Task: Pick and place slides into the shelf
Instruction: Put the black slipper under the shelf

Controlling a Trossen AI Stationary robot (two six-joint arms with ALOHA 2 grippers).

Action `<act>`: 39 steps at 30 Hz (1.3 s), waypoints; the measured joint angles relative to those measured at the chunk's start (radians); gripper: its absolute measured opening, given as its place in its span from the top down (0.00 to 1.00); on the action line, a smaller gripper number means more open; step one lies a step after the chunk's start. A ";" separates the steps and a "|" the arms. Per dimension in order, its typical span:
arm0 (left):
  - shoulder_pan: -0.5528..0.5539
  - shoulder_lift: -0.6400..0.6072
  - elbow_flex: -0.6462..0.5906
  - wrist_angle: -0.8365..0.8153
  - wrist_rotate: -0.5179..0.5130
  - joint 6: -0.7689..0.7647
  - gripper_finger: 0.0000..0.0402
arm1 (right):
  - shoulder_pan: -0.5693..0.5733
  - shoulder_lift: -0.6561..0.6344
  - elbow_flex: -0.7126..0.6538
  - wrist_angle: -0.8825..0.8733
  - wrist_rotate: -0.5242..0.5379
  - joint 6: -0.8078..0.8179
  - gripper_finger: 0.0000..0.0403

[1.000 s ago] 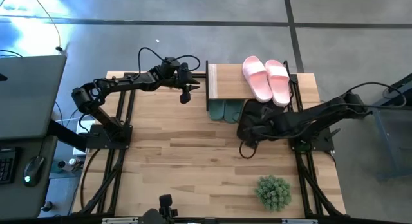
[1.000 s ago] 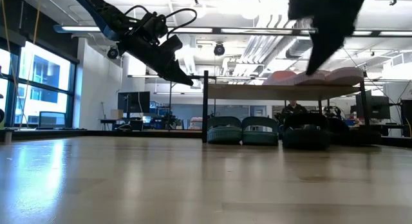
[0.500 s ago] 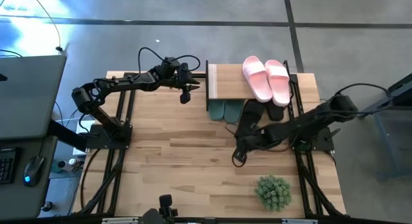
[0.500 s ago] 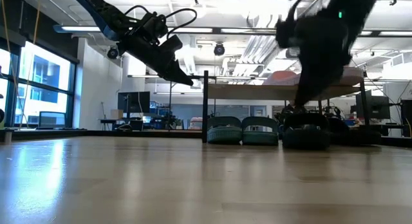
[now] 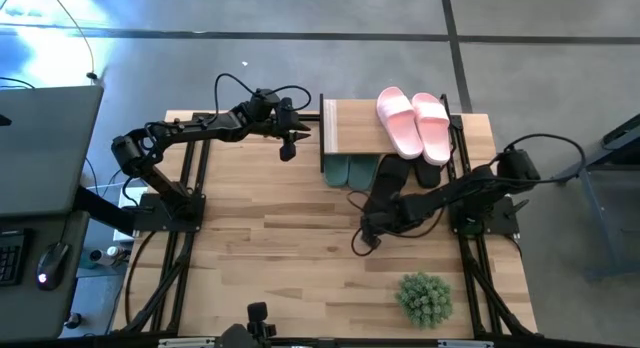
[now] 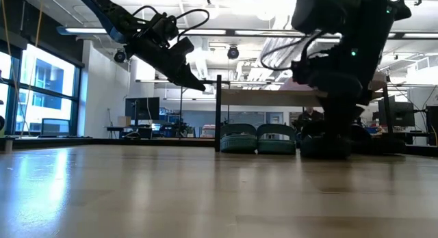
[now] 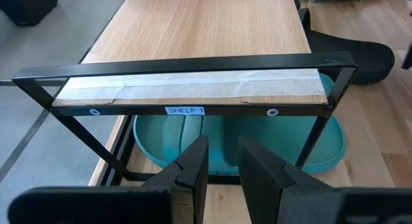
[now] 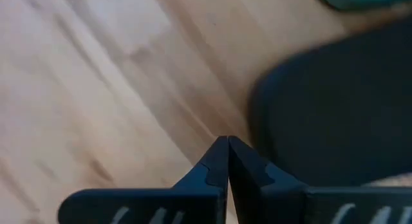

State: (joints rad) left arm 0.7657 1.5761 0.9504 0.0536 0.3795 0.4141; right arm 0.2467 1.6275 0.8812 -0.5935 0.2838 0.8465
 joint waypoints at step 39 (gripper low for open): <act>0.000 0.000 0.000 0.000 0.000 0.000 0.82 | -0.210 0.004 0.000 -0.316 0.095 0.142 1.00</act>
State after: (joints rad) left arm 0.7655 1.5761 0.9504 0.0536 0.3794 0.4141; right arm 0.0370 1.6314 0.8814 -0.9094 0.3792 0.9882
